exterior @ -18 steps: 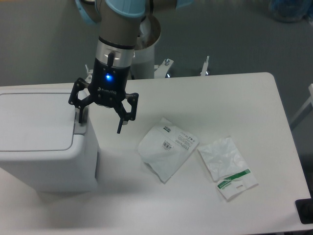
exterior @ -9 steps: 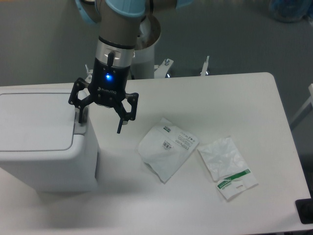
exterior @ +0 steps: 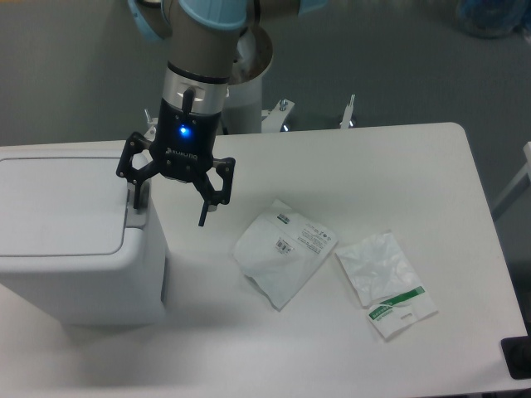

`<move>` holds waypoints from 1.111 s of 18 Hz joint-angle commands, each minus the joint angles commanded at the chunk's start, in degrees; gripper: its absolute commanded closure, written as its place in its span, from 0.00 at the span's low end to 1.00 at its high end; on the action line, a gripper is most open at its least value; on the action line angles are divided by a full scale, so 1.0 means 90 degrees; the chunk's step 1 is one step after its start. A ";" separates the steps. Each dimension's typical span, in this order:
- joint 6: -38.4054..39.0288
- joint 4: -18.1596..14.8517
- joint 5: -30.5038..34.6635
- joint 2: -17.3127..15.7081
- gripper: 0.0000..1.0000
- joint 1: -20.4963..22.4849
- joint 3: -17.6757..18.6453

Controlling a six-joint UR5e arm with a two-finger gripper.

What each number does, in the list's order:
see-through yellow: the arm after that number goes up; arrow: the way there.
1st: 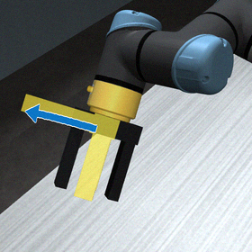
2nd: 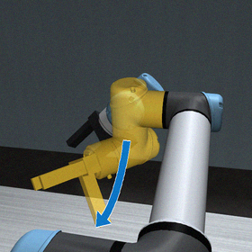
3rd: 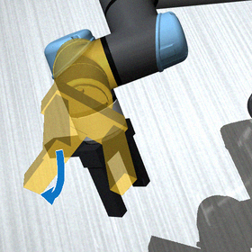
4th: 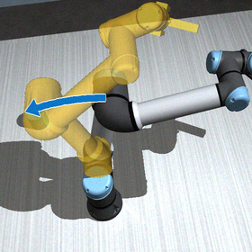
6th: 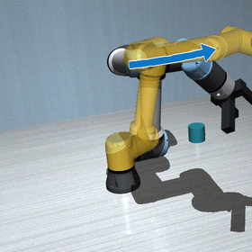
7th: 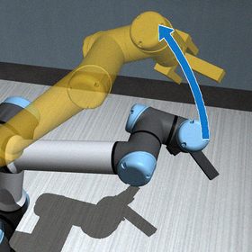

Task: Open the trash can

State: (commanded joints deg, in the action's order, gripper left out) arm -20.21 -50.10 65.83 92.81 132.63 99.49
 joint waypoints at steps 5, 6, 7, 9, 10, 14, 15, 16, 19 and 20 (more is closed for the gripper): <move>0.0000 0.0000 0.0010 0.0000 0.00 0.0000 -0.0010; 0.0000 -0.0010 0.0000 0.0000 0.00 0.0000 -0.0010; 0.0010 -0.0020 0.0000 -0.0010 0.00 0.0010 -0.0019; 0.0068 0.0000 -0.0019 -0.0078 0.00 0.0010 -0.0058; 0.0068 0.0010 -0.0029 -0.0126 0.00 0.0010 -0.0059; 0.0029 0.0029 -0.0049 -0.0244 0.00 0.0029 -0.0146; 0.0039 0.0029 -0.0039 -0.0283 0.00 0.0029 -0.0156; 0.0029 0.0020 -0.0020 -0.0322 0.00 0.0058 -0.0156; 0.0000 -0.0010 0.0029 -0.0420 0.00 0.0263 -0.0205; 0.0000 -0.0010 0.0029 -0.0430 0.00 0.0389 -0.0234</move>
State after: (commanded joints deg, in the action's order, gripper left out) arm -20.21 -50.19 66.09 88.95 136.13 97.39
